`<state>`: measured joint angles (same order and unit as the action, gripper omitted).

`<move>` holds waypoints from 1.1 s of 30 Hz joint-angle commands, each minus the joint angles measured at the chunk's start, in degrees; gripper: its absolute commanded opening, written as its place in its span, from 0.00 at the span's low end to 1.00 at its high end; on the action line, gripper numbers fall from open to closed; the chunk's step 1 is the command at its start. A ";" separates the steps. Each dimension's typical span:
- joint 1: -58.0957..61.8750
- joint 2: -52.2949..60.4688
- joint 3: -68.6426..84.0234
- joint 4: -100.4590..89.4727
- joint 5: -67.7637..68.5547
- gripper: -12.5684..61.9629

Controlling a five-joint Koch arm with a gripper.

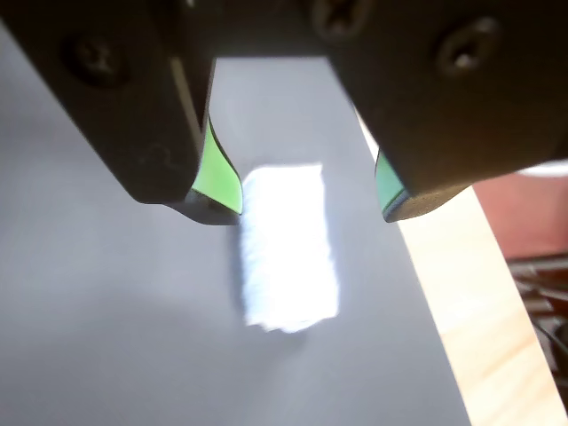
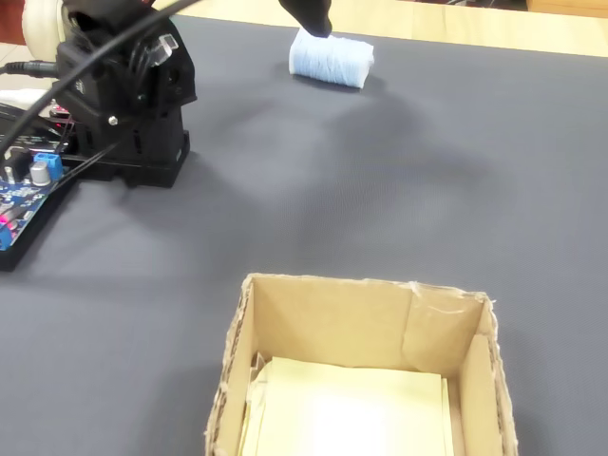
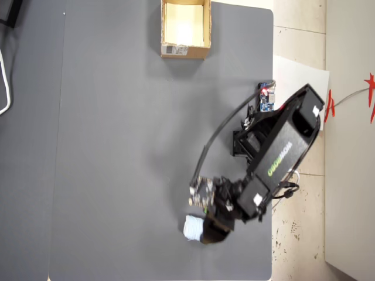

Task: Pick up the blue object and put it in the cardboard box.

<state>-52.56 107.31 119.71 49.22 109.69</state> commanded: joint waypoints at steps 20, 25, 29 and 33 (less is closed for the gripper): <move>-2.11 -18.98 -8.00 -3.25 0.00 0.59; -0.79 -20.65 -7.73 -0.70 0.88 0.58; -0.70 -23.29 -6.06 -1.58 2.02 0.56; -0.62 -26.02 -7.21 -1.23 1.49 0.48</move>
<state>-53.17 81.83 113.91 48.69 109.42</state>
